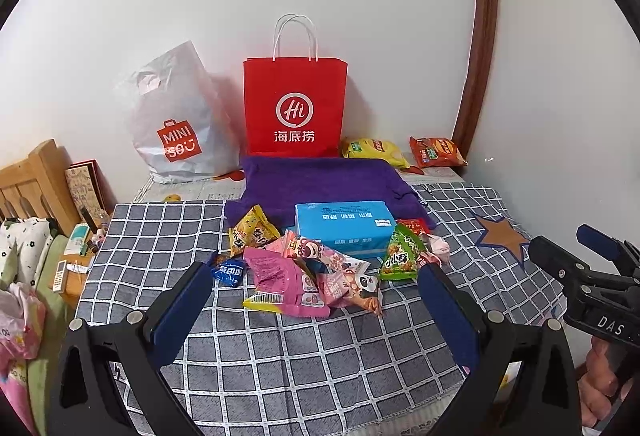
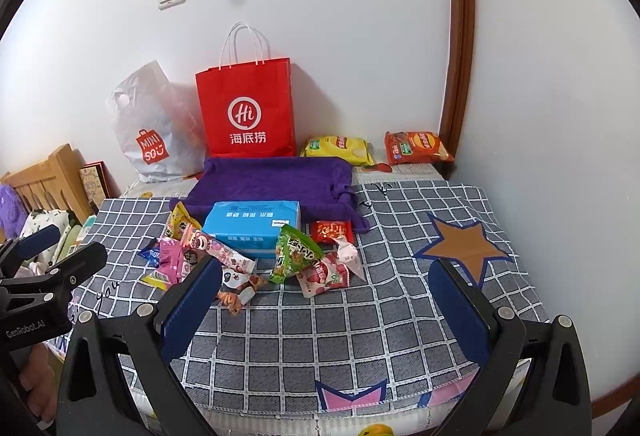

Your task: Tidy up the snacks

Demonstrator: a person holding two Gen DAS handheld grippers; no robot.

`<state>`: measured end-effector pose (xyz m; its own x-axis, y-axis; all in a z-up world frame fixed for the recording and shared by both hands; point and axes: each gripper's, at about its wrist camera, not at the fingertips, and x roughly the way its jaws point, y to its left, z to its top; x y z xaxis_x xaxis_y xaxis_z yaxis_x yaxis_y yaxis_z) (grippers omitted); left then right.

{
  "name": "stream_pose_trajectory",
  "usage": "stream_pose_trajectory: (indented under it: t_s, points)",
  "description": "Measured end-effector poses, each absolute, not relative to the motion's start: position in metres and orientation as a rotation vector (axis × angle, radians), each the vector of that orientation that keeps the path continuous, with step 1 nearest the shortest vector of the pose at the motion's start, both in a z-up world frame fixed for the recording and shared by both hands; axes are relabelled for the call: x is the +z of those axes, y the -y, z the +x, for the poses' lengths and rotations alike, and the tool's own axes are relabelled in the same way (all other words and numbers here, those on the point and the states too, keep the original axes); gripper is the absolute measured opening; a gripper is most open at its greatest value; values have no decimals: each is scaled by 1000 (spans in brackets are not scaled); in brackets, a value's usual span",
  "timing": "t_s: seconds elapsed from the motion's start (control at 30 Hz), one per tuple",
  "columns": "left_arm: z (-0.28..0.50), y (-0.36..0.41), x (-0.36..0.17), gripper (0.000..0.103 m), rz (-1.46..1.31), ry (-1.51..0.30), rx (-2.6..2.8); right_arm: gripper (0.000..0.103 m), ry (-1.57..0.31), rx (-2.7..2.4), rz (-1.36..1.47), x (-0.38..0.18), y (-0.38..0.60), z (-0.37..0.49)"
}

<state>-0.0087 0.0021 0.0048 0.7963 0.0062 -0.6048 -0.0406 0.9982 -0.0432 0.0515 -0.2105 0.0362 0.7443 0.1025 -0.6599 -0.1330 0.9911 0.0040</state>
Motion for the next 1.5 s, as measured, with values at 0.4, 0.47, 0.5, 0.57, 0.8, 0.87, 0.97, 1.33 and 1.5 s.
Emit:
stream_pose_trajectory:
  t_s: [0.4,0.47,0.5,0.57,0.8,0.87,0.97,1.33,1.5]
  points:
    - [-10,-2,3,103,-62,-650,19,102,-716,131,-36,37,212,49]
    - [-10,-2,3,103,-65,-650,17,102,-714,132,-35,38,212,49]
    - [-10,-2,3,103,-66,-650,15,102,-713,131,-37,38,212,49]
    - [-11,-2,3,103,-66,-650,16,102,-710,131,-40,38,210,48]
    - [-10,-2,4,103,-69,-651,16,102,-707,131,-43,39,210,46]
    - [-10,-2,4,103,-70,-651,14,102,-708,133,-42,39,210,45]
    - [-11,-2,4,103,-68,-648,16,102,-706,132,-42,40,210,45]
    - [-11,-2,5,103,-72,-648,14,102,-708,135,-40,38,209,47]
    - [-12,-2,5,103,-75,-649,11,102,-707,136,-40,39,209,46]
